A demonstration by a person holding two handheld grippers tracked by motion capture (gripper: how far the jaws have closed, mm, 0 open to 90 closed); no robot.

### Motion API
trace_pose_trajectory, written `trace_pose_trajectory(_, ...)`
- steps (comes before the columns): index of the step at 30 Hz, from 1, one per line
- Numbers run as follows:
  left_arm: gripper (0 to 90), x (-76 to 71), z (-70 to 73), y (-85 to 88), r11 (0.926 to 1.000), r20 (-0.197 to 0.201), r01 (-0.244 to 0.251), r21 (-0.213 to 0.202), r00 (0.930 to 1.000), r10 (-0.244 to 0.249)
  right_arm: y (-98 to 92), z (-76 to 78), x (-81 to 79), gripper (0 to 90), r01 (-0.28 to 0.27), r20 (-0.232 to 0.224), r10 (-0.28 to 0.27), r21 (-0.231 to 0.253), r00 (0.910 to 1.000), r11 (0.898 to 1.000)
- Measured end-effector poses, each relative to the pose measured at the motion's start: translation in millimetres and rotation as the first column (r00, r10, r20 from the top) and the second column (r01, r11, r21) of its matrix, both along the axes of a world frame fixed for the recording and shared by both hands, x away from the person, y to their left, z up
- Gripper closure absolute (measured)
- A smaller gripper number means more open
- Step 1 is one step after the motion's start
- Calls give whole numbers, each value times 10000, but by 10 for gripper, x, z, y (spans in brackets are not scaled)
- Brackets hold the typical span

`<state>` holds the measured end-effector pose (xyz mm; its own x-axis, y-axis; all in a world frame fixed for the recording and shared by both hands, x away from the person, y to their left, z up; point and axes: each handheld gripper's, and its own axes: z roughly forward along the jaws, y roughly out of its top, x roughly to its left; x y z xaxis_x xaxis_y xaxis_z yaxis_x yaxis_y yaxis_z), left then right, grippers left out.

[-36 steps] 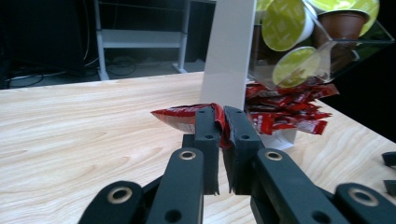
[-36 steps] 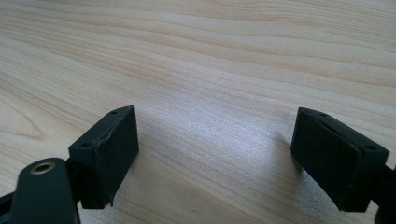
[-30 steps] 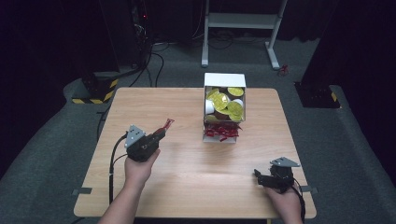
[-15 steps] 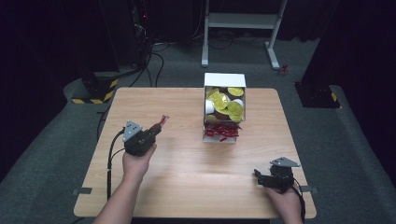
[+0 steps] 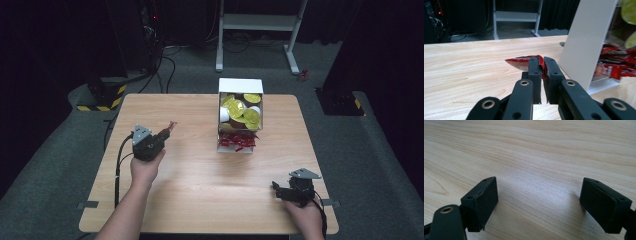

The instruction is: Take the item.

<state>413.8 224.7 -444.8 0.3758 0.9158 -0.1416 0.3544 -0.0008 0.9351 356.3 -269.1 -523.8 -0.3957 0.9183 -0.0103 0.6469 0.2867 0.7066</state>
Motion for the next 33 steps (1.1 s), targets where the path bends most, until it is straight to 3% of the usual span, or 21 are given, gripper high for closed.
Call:
trace_pose_trajectory(11,847,132,-111,-6,9999,-164,-105,-15,9998,104,3,0,-3,152,31,-22,-31,19,10000,10000)
trace_pose_trajectory(19,846,259,-194,-63,9998,-396,-99,200,9992,107,1,1,-2,153,12,0,-12,-5,10000,10000)
trace_pose_trajectory(23,846,303,-230,-86,9999,-470,-132,85,9988,136,6,0,-6,157,19,23,-19,-11,10000,10000)
trace_pose_trajectory(33,844,399,-407,-109,9994,-1094,-306,151,9935,321,7,0,-13,157,13,11,-13,2,10000,10000)
